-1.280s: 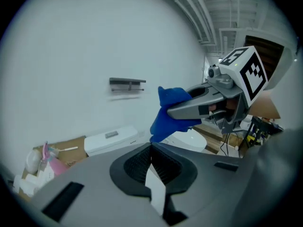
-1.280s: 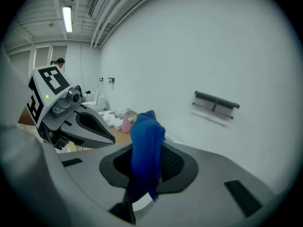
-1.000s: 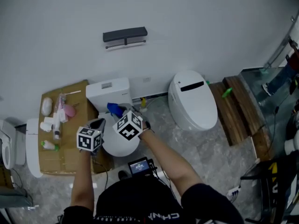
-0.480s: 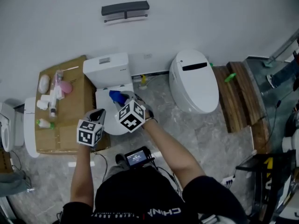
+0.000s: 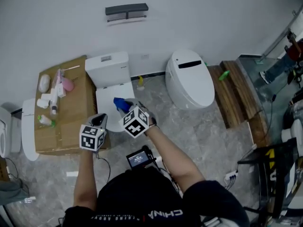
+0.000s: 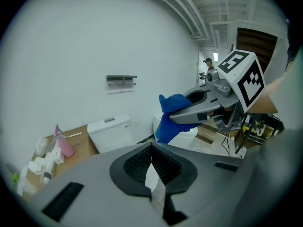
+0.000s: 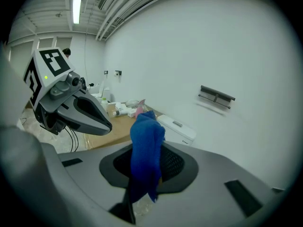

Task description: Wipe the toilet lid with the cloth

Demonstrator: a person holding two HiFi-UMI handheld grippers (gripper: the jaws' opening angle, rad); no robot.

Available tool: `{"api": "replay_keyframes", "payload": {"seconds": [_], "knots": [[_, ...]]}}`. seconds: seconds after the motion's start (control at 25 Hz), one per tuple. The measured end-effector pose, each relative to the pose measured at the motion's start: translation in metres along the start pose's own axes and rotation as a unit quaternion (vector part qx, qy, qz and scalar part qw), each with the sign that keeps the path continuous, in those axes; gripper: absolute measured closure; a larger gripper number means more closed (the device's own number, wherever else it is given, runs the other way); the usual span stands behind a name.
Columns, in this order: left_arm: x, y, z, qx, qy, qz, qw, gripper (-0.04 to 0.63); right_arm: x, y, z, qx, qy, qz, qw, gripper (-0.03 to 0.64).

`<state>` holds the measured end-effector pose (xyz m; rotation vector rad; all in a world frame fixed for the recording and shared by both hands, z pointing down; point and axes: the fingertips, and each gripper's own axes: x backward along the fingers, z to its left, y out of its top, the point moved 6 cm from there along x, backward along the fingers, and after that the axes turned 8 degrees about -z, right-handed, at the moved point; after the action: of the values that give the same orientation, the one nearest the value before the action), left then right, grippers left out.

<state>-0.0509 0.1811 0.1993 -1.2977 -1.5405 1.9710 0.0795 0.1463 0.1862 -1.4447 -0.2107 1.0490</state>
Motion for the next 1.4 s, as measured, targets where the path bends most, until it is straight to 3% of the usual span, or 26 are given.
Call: {"api": "replay_keyframes", "payload": {"seconds": [0.24, 0.52, 1.08, 1.4], "knots": [[0.060, -0.049, 0.001, 0.015, 0.008, 0.003, 0.9998, 0.584, 0.019, -0.005, 0.077, -0.002, -0.008, 0.003, 1.000, 0.525], [0.094, -0.087, -0.015, 0.011, -0.016, 0.002, 0.9998, 0.584, 0.044, -0.021, 0.137, -0.003, -0.021, 0.019, 1.000, 0.525], [0.105, -0.079, -0.035, -0.010, -0.022, -0.022, 0.9995, 0.584, 0.072, -0.032, 0.144, -0.061, -0.063, -0.004, 0.996, 0.525], [0.105, -0.082, -0.040, -0.019, -0.036, -0.010, 0.9991, 0.584, 0.073, -0.037, 0.150, -0.037, -0.054, 0.002, 0.998, 0.526]]}}
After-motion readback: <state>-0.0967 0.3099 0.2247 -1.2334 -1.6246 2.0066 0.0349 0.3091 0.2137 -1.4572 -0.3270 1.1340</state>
